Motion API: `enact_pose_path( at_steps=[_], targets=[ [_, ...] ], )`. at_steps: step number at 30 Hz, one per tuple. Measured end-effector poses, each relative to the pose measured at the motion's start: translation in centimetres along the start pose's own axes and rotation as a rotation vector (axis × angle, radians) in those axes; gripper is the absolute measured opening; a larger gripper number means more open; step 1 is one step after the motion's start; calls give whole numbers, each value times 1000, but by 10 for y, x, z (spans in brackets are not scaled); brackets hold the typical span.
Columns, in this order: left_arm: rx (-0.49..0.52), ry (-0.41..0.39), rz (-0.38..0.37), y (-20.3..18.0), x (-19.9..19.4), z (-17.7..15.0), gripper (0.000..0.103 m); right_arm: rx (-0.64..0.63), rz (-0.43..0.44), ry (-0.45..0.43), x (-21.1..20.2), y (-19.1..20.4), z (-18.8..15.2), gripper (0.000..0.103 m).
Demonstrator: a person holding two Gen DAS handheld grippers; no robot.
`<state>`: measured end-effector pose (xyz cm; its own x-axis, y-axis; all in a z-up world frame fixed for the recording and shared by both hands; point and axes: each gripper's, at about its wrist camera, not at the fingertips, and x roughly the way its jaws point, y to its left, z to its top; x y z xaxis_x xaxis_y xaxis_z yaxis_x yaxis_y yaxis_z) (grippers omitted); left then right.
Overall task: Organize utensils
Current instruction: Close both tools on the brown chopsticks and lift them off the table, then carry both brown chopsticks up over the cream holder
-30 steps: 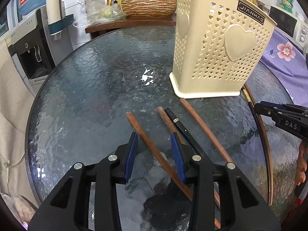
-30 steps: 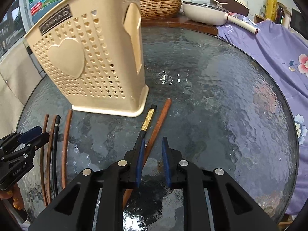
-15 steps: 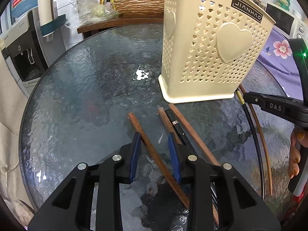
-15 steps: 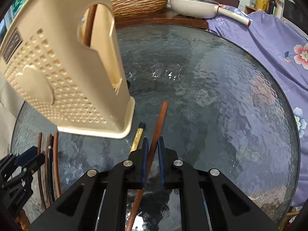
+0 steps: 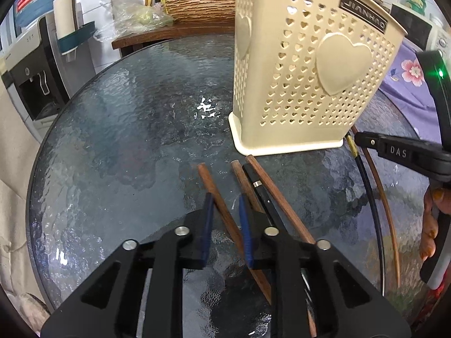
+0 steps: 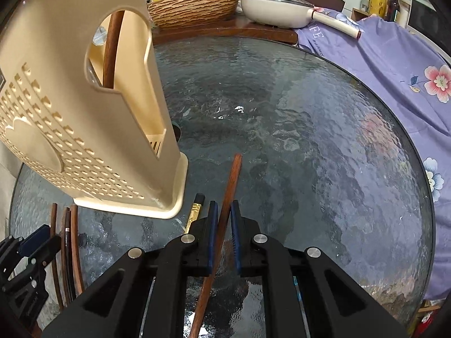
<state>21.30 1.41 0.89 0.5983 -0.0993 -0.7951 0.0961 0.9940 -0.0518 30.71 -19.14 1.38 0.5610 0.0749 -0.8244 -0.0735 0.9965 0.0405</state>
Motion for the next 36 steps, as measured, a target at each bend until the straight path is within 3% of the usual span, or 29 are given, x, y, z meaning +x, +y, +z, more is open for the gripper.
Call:
enact_pose_path(
  at_steps=[8, 14, 28, 36],
  targets=[
    [-50, -4, -11, 3, 1, 2, 9, 15, 15, -15, -8, -4, -10, 6],
    [-78, -27, -46, 9, -6, 3, 7, 48, 110, -25, -19, -12, -14, 6],
    [-62, -159, -96, 0, -65, 14, 7, 30, 276, -171, -83, -19, -28, 6],
    [-45, -231, -128, -4, -96, 21, 7, -7, 329, -264, -122, -19, -32, 6]
  ],
)
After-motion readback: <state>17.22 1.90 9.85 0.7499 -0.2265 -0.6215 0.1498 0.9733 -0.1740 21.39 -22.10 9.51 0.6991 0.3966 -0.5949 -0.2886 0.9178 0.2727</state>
